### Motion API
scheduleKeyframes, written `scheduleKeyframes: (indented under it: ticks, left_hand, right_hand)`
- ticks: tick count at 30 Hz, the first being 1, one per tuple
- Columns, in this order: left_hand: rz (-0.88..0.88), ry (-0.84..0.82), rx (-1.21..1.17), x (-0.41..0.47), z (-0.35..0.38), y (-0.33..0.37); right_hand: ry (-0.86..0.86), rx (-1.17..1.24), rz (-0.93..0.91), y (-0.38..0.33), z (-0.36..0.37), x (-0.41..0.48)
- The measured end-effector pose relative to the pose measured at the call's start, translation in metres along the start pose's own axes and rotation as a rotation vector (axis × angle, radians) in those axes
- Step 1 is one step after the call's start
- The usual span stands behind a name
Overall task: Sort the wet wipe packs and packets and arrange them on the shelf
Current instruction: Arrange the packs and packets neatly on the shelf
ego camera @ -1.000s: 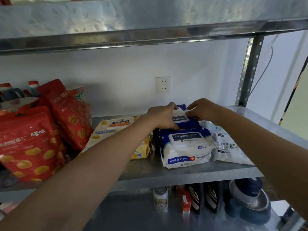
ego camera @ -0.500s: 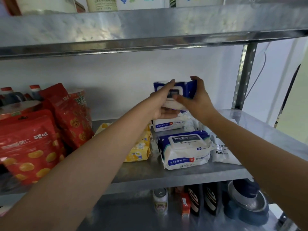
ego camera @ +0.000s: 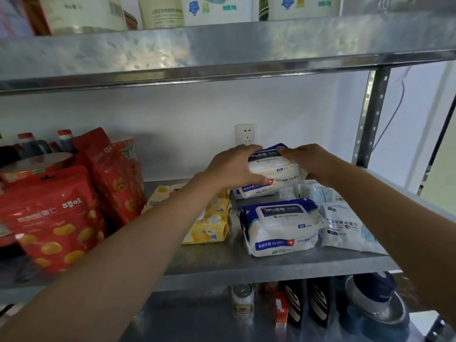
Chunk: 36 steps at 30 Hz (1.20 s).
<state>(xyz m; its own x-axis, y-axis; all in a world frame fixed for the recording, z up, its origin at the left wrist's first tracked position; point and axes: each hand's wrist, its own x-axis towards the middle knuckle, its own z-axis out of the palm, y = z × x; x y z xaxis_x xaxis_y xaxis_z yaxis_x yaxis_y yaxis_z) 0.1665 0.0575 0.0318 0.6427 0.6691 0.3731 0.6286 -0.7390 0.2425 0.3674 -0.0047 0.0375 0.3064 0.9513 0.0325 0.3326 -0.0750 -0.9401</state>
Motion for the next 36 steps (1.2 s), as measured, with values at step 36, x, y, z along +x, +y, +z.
scheduleKeyframes:
  ticks: [36]
  left_hand:
    - [-0.446,-0.348,0.107,-0.071,0.012,-0.086]
  right_hand:
    - [-0.400,-1.182,-0.402,0.036,0.047,-0.045]
